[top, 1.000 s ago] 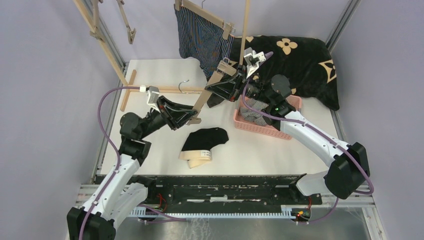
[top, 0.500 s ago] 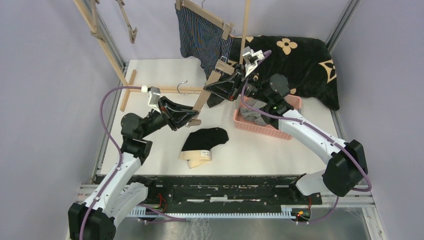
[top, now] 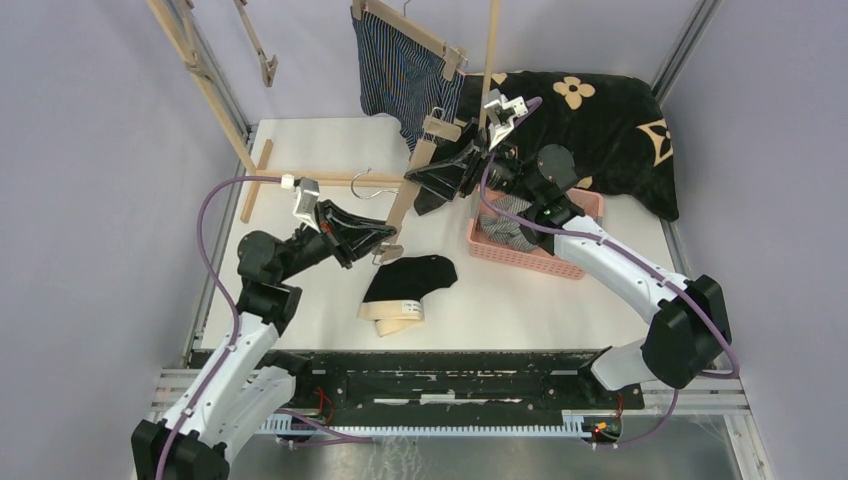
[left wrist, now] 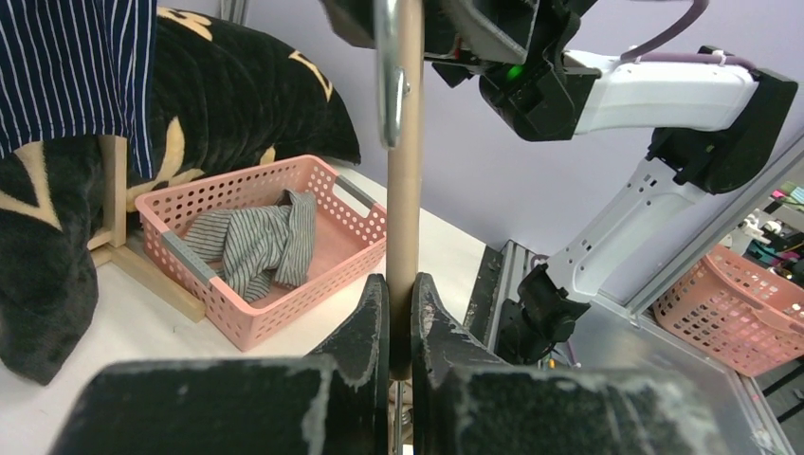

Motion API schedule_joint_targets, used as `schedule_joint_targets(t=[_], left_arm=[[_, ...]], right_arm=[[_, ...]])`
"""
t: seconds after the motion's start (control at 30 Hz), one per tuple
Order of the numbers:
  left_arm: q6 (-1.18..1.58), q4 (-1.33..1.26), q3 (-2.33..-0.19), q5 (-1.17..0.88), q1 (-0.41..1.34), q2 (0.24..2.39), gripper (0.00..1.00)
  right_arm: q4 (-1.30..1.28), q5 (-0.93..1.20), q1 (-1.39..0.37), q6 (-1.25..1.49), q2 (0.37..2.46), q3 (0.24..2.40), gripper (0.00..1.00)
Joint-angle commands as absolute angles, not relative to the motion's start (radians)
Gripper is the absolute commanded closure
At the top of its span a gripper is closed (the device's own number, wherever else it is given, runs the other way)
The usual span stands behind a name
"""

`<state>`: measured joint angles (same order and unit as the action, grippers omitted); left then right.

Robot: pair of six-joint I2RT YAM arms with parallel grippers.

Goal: Remove the underwear clipped to the hanger

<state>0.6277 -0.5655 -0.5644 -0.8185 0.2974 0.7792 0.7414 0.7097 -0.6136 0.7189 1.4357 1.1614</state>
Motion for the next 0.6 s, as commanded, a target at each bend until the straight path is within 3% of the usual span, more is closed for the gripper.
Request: schedule_joint_targets(t=[0.0, 0.07, 0.23, 0.37, 0.57], left_arm=[[0.593, -0.45, -0.665, -0.766, 0.301, 0.72, 0.97], [0.585, -0.405, -0.686, -0.759, 0.301, 0.712, 0.97], [0.593, -0.376, -0.708, -0.752, 0.301, 0.691, 0.97], [0.483, -0.153, -0.788, -0.635, 0.301, 0.667, 0.97], [0.303, 0.277, -0.984, -0.213, 0.301, 0.649, 0.97]], right_arm=[[0.754, 0.679, -0.611, 0.653, 1.424, 1.199, 0.4], [0.75, 0.675, -0.612, 0.647, 1.422, 1.192, 0.38], [0.72, 0.673, -0.611, 0.623, 1.419, 1.186, 0.01], [0.587, 0.679, -0.613, 0.544, 1.408, 1.18, 0.0], [0.276, 0.471, -0.69, 0.247, 1.296, 1.054, 0.0]])
